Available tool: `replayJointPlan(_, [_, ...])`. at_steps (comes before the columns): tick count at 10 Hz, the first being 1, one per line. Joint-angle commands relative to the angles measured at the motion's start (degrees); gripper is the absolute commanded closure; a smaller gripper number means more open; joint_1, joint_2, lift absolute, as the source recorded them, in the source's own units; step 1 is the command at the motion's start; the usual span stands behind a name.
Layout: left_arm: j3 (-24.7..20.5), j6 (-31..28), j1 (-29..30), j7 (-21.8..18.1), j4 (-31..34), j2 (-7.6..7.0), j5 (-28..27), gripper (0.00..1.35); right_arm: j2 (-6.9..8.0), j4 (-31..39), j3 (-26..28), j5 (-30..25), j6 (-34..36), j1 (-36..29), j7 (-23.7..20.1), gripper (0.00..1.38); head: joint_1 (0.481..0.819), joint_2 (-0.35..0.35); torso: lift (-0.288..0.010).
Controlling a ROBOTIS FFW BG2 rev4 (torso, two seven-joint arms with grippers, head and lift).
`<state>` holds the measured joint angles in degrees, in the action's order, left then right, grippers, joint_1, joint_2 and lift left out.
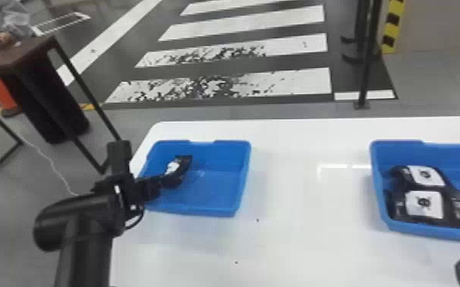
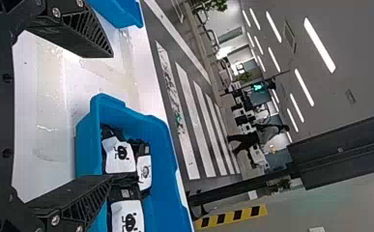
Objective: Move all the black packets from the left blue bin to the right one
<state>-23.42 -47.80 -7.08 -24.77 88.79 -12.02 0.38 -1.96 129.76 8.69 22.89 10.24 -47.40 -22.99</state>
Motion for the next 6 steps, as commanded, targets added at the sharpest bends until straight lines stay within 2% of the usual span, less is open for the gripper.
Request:
replayJointPlan(1, [1.0, 2.9, 0.8, -0.7, 0.2, -0.46, 0.0, 1.21, -0.15, 0.0, 0.0, 0.2, 0.0, 0.0, 0.0, 0.13, 0.695, 0.305, -0.140])
replayJointPlan(2, [1.0, 5.1, 2.4, -2.0, 2.0, -0.20, 1.8, 1.21, -0.15, 0.3, 0.0, 0.3, 0.0, 0.1, -0.1, 0.13, 0.695, 0.302, -0.140])
replayJointPlan(4, [1.7, 7.0, 9.9, -3.3, 16.5, 1.83, 3.0, 1.21, -0.15, 0.3, -0.1, 0.5, 0.2, 1.3, -0.9, 0.13, 0.695, 0.280, -0.140])
replayJointPlan(6, [6.5, 8.8, 16.6, -3.7, 27.7, 2.88, 5.8, 1.21, -0.24, 0.3, -0.8, 0.9, 0.9, 3.1, -2.1, 0.13, 0.695, 0.233, -0.140])
